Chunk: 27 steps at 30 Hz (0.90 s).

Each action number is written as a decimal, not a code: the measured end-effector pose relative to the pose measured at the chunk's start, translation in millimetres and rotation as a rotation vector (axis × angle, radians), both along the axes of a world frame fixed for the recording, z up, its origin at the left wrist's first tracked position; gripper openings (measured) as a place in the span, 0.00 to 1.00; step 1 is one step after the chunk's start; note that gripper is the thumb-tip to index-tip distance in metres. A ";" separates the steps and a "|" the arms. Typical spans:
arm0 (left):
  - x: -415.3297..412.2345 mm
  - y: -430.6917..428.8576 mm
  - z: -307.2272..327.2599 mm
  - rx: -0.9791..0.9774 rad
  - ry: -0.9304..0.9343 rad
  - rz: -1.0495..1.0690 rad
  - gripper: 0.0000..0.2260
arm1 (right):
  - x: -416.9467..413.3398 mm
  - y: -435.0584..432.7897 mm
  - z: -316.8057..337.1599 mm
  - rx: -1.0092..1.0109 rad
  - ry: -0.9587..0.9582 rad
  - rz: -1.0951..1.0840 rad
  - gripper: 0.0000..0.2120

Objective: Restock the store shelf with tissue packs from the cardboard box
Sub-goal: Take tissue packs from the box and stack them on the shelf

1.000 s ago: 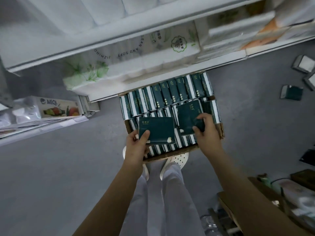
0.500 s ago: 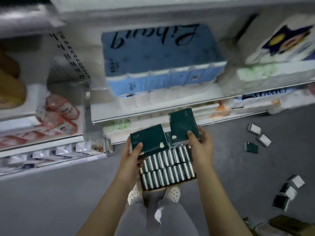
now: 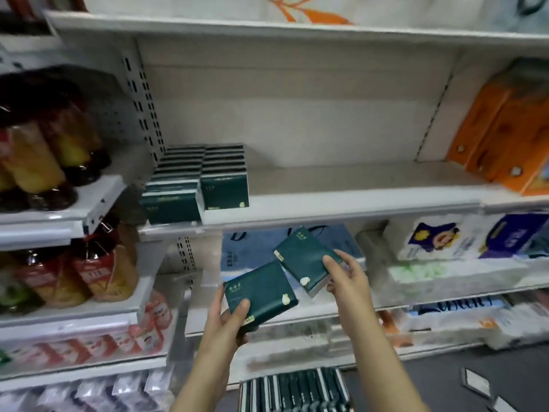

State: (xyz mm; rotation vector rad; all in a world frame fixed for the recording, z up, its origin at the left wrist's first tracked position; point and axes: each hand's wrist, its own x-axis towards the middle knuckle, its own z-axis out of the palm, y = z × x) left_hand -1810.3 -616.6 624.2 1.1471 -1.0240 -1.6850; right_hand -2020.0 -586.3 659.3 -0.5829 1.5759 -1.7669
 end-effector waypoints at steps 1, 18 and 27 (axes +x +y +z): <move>-2.1 -1.2 9.5 -0.034 0.004 0.026 0.26 | -1.4 -2.2 9.0 -0.021 -0.009 0.009 0.12; 37.7 -68.1 127.1 -0.485 -0.073 0.212 0.28 | 9.3 -60.3 82.1 -0.223 0.131 0.263 0.11; 67.8 -161.0 150.8 -0.553 -0.109 0.249 0.25 | 28.6 -136.9 85.9 -0.153 0.268 0.236 0.18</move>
